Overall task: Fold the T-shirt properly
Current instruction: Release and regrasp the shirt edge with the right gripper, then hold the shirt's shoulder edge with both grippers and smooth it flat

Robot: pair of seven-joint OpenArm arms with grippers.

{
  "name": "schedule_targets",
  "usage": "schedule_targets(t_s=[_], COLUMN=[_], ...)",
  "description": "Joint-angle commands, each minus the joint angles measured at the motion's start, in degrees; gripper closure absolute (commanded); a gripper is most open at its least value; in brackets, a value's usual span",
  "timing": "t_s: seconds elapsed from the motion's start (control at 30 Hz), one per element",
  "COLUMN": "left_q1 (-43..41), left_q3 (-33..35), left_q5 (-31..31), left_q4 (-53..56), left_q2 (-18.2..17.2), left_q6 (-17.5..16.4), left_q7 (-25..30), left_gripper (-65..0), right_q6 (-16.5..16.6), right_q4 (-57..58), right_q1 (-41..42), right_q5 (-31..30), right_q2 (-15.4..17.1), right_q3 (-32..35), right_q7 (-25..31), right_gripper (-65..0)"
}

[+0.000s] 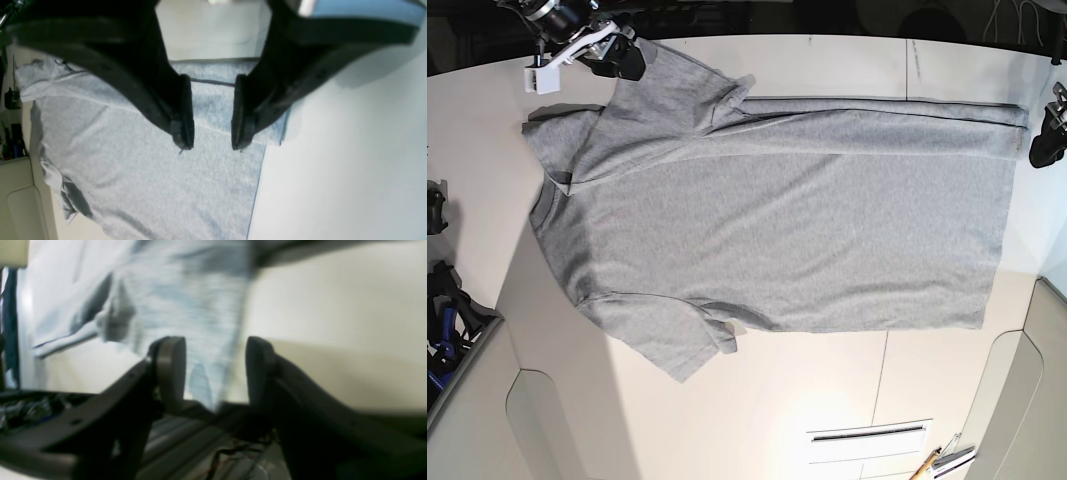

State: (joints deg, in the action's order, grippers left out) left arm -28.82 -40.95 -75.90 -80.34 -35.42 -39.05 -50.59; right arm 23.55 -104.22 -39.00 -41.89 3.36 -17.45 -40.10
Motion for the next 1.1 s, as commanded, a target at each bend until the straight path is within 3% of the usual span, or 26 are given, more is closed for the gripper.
schedule_targets(t_s=[0.0, 0.17, 0.2, 0.43, 0.63, 1.07], left_q1=[0.1, 0.1, 0.1, 0.1, 0.1, 0.1], left_q3=[-0.6, -0.6, -0.6, -0.6, -0.6, -0.6], left_q5=[-1.3, -1.2, -1.2, -1.3, -1.3, -1.2], left_q4=[-0.6, -0.6, -0.6, -0.6, -0.6, -0.6], left_q2=[-1.4, -1.4, -1.4, -1.4, -1.4, -1.4], left_q6=[-1.0, -1.0, -1.0, -1.0, -1.0, -1.0], left_q7=[0.6, 0.6, 0.6, 0.6, 0.6, 0.6], left_gripper=[-22.7, -22.7, -22.6, -22.6, -22.7, -22.6], right_q6=[0.5, 0.5, 0.5, 1.4, 1.4, 2.2], right_q4=[-0.7, -0.7, -0.7, -3.8, -8.5, -3.0], right_q1=[-0.4, -0.4, -0.4, 0.3, 7.2, 28.9], right_q5=[-0.4, 1.4, 1.7, 1.8, 2.3, 16.0], right_q2=[0.3, 0.3, 0.2, 0.3, 0.3, 0.3], right_q3=[1.1, 6.8, 7.5, 8.7, 8.7, 9.7], right_q7=[0.6, 0.6, 0.6, 0.6, 1.6, 7.7], right_gripper=[-27.4, -1.9, 0.0, 0.0, 0.0, 0.0])
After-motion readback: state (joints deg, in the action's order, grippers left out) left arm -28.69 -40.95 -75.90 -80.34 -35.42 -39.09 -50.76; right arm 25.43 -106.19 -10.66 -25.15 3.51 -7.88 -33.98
